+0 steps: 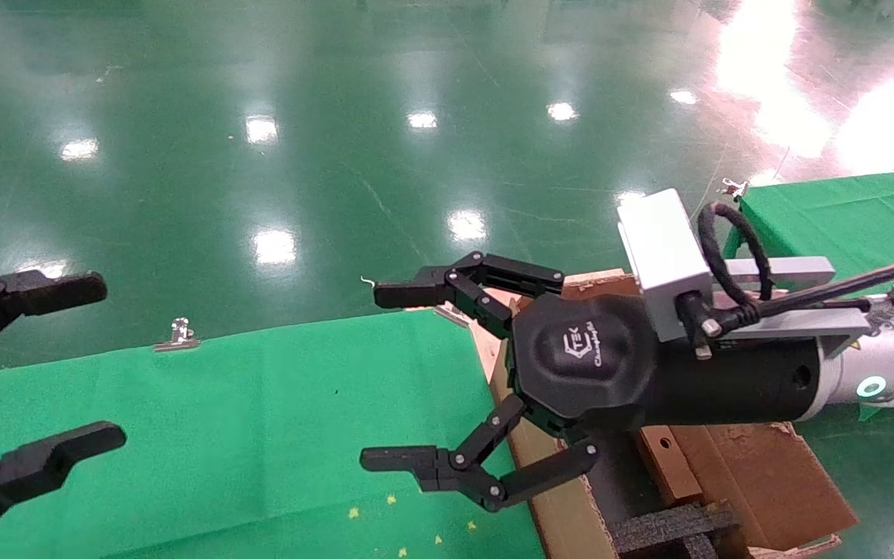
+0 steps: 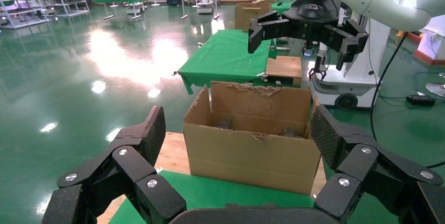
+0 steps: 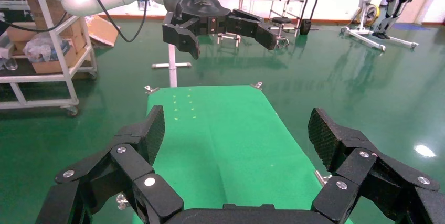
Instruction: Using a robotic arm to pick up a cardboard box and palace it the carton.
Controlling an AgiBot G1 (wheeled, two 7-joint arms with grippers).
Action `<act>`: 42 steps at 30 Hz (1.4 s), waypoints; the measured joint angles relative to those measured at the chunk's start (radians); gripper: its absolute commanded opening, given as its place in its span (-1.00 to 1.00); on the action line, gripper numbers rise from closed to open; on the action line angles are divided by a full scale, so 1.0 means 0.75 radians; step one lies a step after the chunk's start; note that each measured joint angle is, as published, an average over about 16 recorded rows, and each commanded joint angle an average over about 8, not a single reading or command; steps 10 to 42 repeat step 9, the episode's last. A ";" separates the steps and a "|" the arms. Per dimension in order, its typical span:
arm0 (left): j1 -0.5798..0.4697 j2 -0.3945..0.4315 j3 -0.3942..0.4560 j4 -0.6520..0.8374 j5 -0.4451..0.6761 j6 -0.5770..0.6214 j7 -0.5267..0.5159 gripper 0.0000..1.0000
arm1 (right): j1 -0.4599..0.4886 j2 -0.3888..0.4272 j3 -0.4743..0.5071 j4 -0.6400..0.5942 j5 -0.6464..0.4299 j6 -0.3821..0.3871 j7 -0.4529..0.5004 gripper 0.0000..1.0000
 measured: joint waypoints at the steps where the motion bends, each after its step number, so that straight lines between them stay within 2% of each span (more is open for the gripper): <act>1: 0.000 0.000 0.000 0.000 0.000 0.000 0.000 1.00 | 0.000 0.000 0.000 0.000 0.000 0.000 0.000 1.00; 42: 0.000 0.000 0.000 0.000 0.000 0.000 0.000 1.00 | 0.000 0.000 -0.001 0.000 0.000 0.000 0.000 1.00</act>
